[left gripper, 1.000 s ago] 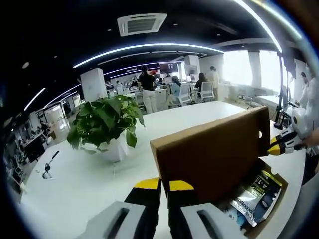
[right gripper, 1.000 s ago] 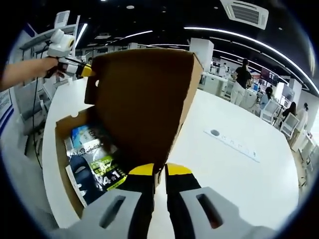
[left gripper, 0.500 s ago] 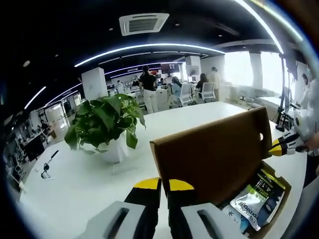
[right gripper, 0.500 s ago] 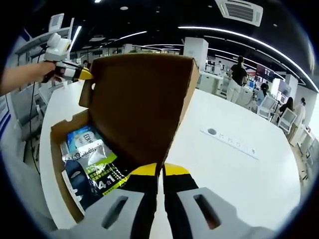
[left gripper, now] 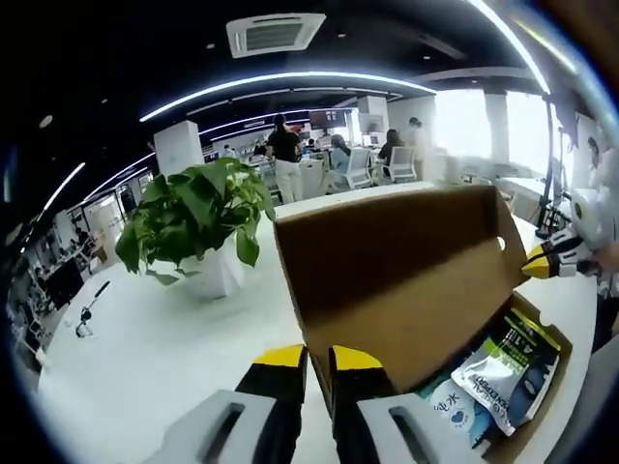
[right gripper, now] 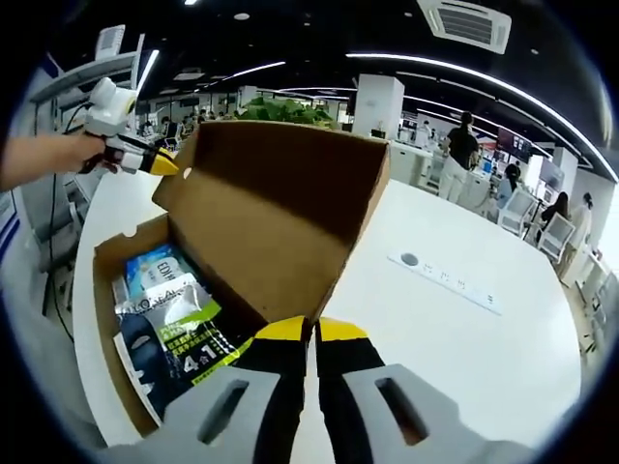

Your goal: Operate the shoe box by opening the lid, removing the specified soft item, and placing it in the target area until the item is outside and the box remains undamaged.

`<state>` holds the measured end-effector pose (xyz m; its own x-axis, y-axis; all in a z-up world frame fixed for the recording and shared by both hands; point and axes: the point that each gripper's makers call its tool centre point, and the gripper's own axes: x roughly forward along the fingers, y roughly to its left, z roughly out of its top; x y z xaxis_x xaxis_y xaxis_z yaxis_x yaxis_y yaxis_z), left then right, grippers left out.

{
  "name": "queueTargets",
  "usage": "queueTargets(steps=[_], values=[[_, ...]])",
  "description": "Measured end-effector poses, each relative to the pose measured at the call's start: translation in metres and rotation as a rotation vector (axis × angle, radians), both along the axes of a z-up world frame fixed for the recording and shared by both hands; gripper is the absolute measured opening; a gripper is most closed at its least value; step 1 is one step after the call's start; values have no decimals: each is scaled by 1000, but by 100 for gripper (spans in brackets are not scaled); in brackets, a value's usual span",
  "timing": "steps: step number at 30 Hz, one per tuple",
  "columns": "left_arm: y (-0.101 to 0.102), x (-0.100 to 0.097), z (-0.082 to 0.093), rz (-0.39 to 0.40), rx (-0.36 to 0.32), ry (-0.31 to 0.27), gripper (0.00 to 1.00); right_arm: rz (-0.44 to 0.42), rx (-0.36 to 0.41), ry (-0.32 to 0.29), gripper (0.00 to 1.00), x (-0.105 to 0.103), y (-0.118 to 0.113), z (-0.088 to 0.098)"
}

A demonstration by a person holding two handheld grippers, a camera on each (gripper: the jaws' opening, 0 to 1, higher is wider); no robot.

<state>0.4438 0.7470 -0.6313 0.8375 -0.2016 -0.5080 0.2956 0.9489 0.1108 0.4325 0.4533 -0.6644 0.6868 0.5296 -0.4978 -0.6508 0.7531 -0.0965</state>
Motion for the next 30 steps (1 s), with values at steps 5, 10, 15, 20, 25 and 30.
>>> queueTargets(steps=[5,10,15,20,25,30], values=[[2,-8,-9,14,-14,19,6,-2,-3,-3,1,3,0,0],[2,-12,-16,22,-21,32,5,0,-9,-1,1,5,1,0],[2,-16,-18,31,-29,43,5,3,-14,2,1,7,1,-1],[2,-20,-22,38,-27,54,3,4,-19,6,1,10,1,-2],[2,-19,-24,44,-34,59,3,3,-26,10,1,13,1,-3],[2,-16,-26,43,-33,59,3,4,-33,14,1,15,1,-5]])
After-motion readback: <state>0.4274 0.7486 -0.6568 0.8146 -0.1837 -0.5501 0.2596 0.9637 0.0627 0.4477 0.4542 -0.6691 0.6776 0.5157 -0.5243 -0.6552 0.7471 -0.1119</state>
